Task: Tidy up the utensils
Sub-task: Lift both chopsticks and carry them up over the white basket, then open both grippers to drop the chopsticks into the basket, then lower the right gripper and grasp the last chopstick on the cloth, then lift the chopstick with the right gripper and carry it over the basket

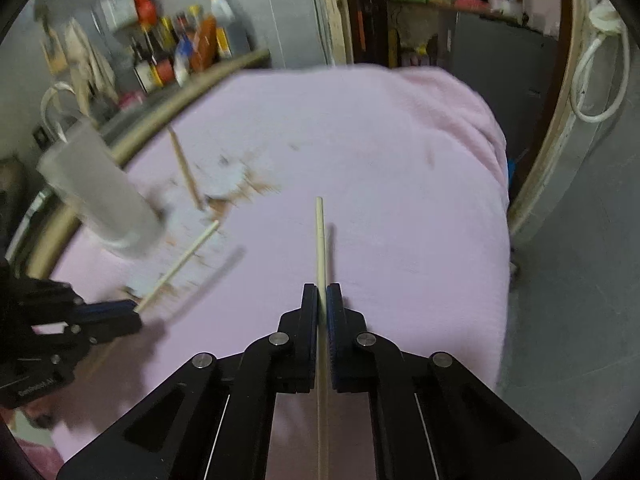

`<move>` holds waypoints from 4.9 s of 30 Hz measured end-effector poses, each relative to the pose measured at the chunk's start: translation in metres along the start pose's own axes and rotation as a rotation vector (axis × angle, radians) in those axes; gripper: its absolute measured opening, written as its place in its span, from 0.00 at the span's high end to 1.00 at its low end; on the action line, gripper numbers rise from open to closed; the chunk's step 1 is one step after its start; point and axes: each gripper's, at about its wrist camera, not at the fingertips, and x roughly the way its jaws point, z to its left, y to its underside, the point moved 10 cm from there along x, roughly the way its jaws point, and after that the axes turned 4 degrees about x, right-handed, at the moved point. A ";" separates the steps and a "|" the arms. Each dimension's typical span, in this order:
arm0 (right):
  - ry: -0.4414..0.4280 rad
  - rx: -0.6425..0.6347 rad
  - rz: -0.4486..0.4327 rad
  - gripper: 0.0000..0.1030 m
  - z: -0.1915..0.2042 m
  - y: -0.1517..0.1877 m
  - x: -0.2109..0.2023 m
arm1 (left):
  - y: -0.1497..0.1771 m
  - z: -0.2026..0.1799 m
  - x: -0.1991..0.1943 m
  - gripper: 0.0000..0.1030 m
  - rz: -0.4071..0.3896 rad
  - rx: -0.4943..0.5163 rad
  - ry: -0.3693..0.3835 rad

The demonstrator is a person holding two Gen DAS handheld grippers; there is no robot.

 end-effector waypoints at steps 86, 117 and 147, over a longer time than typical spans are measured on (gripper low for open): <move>-0.113 -0.055 -0.890 0.55 0.133 -0.104 -0.083 | -0.040 0.180 -0.148 0.59 -0.686 -0.198 -0.333; -0.151 -0.254 0.026 0.94 0.106 -0.037 0.106 | -0.015 0.106 -0.137 0.16 -0.595 -0.130 -0.284; -0.125 -0.229 0.149 0.92 0.093 -0.009 0.078 | -0.013 0.098 -0.155 0.16 -0.553 -0.062 -0.321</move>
